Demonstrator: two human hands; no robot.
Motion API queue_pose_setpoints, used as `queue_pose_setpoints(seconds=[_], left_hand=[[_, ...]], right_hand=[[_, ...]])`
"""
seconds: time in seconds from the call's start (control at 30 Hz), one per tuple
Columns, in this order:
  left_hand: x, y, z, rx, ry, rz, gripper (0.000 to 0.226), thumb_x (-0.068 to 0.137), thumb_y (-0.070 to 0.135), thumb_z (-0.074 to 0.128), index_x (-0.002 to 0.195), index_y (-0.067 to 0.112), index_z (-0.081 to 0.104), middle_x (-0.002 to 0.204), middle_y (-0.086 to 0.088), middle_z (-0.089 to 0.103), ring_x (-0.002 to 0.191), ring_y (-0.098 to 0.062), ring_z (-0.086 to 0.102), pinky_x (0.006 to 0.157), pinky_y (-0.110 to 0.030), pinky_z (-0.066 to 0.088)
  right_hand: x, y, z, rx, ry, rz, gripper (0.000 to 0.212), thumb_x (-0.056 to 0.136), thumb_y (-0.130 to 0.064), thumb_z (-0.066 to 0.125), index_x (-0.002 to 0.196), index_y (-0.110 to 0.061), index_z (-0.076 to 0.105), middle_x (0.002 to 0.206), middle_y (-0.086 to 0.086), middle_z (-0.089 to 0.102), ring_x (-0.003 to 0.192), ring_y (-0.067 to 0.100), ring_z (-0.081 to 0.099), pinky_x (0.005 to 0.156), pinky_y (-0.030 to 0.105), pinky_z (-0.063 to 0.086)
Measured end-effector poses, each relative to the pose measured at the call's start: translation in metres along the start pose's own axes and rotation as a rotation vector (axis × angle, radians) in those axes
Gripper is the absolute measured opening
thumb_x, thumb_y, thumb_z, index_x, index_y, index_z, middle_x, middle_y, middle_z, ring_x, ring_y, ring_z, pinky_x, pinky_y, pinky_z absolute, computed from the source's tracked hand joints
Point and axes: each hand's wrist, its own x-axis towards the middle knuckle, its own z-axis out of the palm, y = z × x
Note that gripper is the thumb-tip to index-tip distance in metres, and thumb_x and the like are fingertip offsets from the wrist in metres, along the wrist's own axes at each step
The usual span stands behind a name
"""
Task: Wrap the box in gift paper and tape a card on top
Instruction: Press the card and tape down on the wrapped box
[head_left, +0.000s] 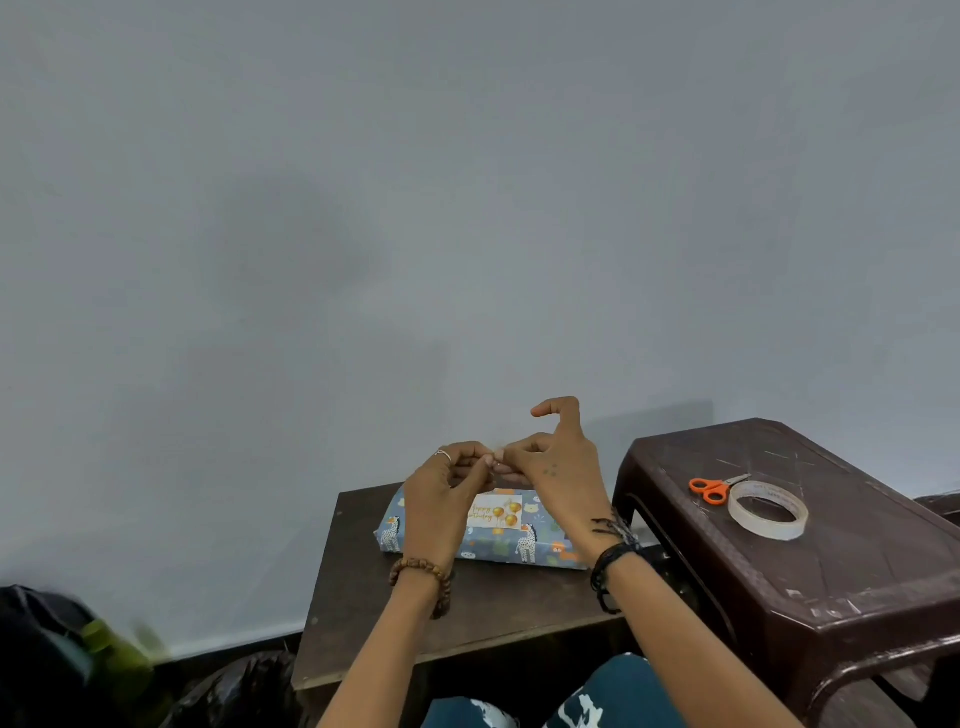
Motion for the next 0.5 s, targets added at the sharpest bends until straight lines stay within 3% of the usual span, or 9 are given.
queue_pose_setpoints(seconds=[0.17, 0.23, 0.3, 0.37, 0.5], left_hand=[[-0.001, -0.007, -0.006, -0.054, 0.005, -0.028, 0.020, 0.086, 0.006, 0.062, 0.079, 0.024, 0.062, 0.089, -0.003, 0.065, 0.083, -0.014, 0.063, 0.069, -0.013, 0.050], [0.000, -0.008, -0.009, -0.132, -0.025, -0.084, 0.017, 0.084, 0.004, 0.063, 0.077, 0.020, 0.065, 0.083, -0.005, 0.069, 0.079, -0.017, 0.066, 0.071, -0.020, 0.053], [0.000, -0.007, -0.010, -0.205, -0.036, -0.126, 0.017, 0.082, 0.000, 0.064, 0.075, 0.015, 0.067, 0.072, -0.001, 0.070, 0.072, -0.016, 0.067, 0.064, -0.018, 0.054], [0.002, -0.005, -0.011, -0.265, -0.041, -0.162, 0.017, 0.081, -0.003, 0.064, 0.085, 0.013, 0.067, 0.067, 0.000, 0.070, 0.066, -0.015, 0.067, 0.061, -0.016, 0.054], [0.005, -0.005, -0.011, -0.315, -0.085, -0.186, 0.041, 0.082, -0.004, 0.062, 0.113, 0.022, 0.058, 0.068, -0.004, 0.069, 0.064, -0.006, 0.068, 0.064, -0.016, 0.055]], right_hand=[[-0.002, 0.003, 0.004, -0.045, 0.032, -0.011, 0.053, 0.076, 0.001, 0.070, 0.113, -0.011, 0.035, 0.084, 0.014, 0.070, 0.071, 0.025, 0.070, 0.068, 0.029, 0.059], [-0.001, 0.003, 0.002, 0.046, -0.001, 0.061, 0.057, 0.075, 0.004, 0.072, 0.114, -0.011, 0.034, 0.092, 0.018, 0.068, 0.073, 0.026, 0.069, 0.060, 0.022, 0.057], [0.001, 0.002, -0.001, 0.108, -0.034, 0.122, 0.058, 0.075, 0.007, 0.071, 0.116, -0.009, 0.033, 0.095, 0.024, 0.066, 0.074, 0.029, 0.069, 0.060, 0.022, 0.057], [0.004, 0.003, -0.003, 0.107, -0.069, 0.138, 0.058, 0.075, 0.008, 0.071, 0.116, -0.008, 0.033, 0.090, 0.022, 0.065, 0.067, 0.024, 0.069, 0.059, 0.022, 0.057], [0.004, 0.002, -0.005, 0.009, -0.113, 0.102, 0.057, 0.075, 0.005, 0.072, 0.116, -0.008, 0.035, 0.081, 0.017, 0.066, 0.061, 0.018, 0.068, 0.058, 0.019, 0.055]])
